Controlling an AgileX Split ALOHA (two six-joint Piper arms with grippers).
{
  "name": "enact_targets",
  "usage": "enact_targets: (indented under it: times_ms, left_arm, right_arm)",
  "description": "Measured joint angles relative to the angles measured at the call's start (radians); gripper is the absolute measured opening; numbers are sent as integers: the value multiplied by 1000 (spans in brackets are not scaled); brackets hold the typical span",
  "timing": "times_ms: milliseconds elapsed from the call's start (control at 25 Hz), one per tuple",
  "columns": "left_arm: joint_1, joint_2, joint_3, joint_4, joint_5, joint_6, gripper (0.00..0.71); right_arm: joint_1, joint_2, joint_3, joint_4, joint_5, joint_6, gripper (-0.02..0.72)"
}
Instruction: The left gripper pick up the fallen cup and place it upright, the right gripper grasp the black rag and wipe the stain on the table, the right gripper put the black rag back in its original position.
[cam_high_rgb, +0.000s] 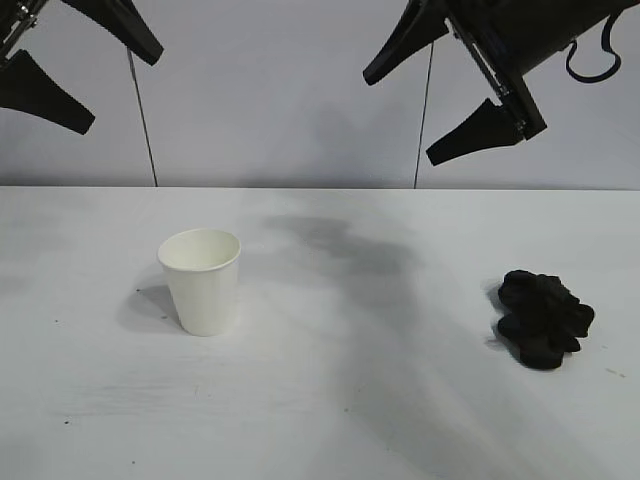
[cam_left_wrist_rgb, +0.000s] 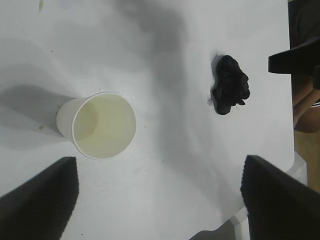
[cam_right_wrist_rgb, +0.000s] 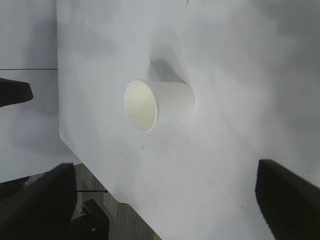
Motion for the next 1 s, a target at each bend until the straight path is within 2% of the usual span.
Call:
enact_targets:
  times_ms: [160, 1000]
  left_arm:
    - [0, 0, 0, 0, 0, 0, 636]
    - [0, 0, 0, 0, 0, 0, 636]
  right_arm:
    - [0, 0, 0, -16, 1, 0, 673]
    - [0, 0, 0, -16, 1, 0, 673]
